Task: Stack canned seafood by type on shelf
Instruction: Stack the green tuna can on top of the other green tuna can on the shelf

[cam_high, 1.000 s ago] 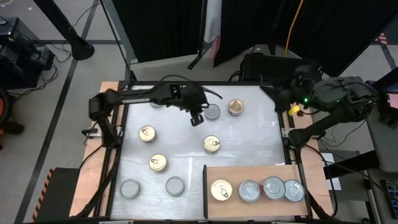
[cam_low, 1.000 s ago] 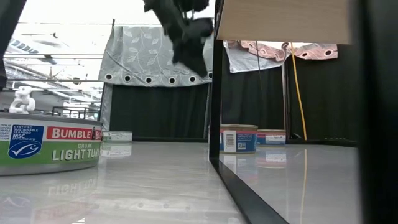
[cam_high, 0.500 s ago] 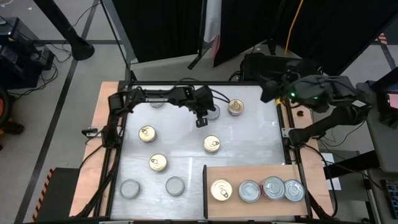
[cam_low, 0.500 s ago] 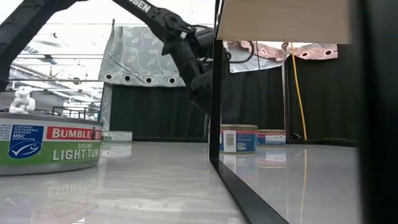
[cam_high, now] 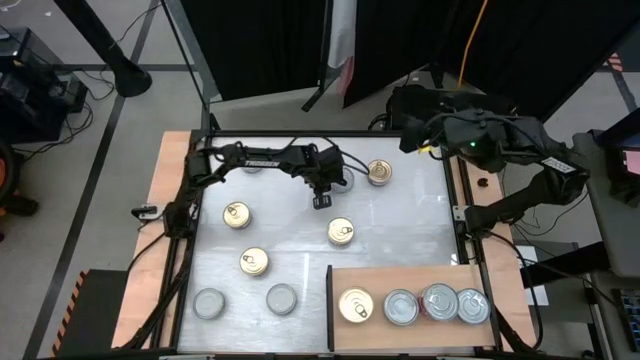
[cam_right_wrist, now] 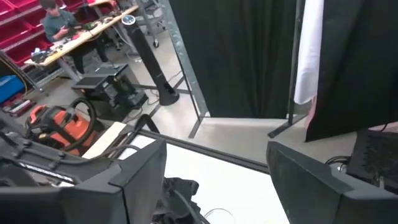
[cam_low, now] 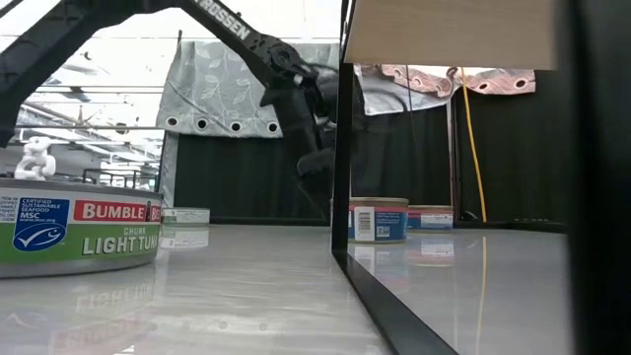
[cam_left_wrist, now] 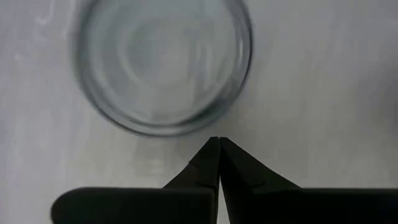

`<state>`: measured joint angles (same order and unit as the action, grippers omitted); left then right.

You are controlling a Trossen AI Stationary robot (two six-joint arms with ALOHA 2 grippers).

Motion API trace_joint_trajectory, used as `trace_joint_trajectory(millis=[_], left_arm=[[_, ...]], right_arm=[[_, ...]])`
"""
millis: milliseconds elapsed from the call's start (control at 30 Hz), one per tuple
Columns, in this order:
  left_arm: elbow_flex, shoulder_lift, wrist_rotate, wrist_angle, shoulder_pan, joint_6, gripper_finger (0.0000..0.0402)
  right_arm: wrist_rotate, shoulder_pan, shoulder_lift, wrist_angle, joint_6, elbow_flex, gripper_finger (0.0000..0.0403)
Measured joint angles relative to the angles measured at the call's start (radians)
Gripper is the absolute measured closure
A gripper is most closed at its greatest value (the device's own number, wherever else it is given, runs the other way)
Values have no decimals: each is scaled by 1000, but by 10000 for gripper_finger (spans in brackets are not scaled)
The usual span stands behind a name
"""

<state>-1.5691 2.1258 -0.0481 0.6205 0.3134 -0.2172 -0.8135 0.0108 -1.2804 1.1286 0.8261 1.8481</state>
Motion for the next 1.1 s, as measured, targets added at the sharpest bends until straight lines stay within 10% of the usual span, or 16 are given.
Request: trace_joint_trajectory(millis=[1100], left_arm=[[41,-63,45,-105,5,25,397]], right_arm=[[88,16,1,11,-60,0,135]])
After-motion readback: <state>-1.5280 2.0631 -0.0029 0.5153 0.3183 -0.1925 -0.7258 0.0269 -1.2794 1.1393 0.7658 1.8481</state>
